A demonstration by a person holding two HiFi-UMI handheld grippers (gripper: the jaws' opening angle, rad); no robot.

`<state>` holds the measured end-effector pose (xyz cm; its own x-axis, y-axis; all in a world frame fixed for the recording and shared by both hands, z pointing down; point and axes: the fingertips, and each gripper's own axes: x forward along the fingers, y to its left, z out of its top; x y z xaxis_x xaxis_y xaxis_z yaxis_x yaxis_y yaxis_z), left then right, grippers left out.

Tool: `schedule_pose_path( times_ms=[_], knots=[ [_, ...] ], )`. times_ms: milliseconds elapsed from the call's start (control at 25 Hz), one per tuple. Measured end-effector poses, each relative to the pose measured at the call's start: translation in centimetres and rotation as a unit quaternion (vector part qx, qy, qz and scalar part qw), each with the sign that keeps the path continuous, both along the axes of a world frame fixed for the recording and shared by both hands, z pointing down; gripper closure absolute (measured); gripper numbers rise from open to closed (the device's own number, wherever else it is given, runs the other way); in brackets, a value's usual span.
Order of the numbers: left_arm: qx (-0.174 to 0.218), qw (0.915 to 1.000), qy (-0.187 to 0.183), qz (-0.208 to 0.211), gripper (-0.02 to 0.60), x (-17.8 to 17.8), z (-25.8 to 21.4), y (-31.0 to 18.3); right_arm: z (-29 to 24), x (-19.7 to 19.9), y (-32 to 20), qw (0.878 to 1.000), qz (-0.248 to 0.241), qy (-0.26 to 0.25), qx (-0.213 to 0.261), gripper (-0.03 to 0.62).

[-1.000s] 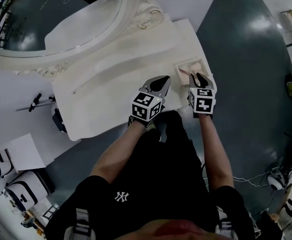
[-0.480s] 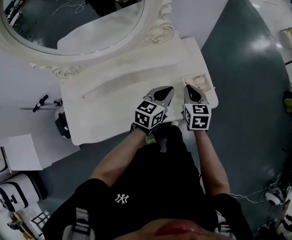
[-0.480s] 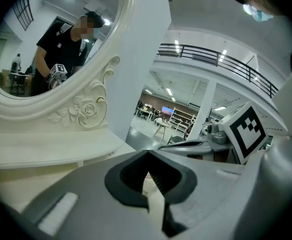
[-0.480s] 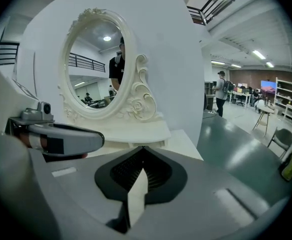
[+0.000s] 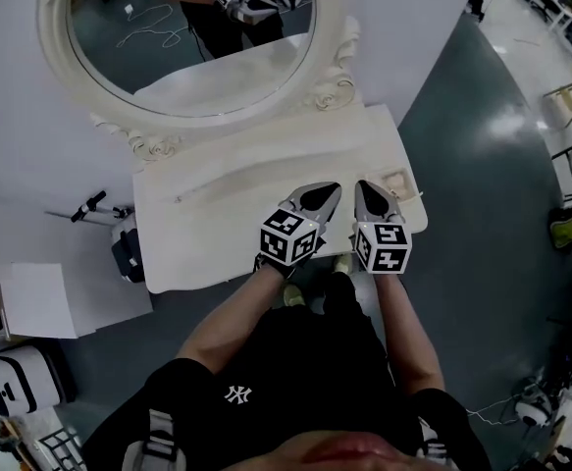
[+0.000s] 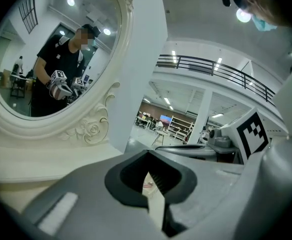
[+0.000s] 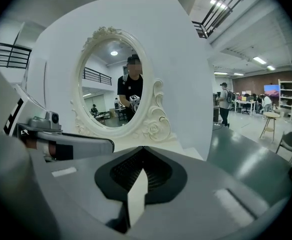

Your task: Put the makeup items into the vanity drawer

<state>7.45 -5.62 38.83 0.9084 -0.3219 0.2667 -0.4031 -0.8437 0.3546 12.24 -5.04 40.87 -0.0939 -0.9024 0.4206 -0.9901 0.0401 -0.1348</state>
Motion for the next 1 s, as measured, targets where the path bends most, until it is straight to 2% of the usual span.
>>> schedule_pose_path(
  times_ms=[520, 1000],
  knots=[
    [0.027, 0.9990, 0.037, -0.002, 0.581, -2.9, -5.0, 0.9, -5.5, -3.0, 1.0, 0.999, -0.001, 0.006, 0.050, 0.571],
    [0.048, 0.9972, 0.056, -0.012, 0.581, -3.8, -7.4, 0.8, -6.9, -3.8, 1.2, 0.998, -0.003, 0.012, 0.066, 0.571]
  ],
)
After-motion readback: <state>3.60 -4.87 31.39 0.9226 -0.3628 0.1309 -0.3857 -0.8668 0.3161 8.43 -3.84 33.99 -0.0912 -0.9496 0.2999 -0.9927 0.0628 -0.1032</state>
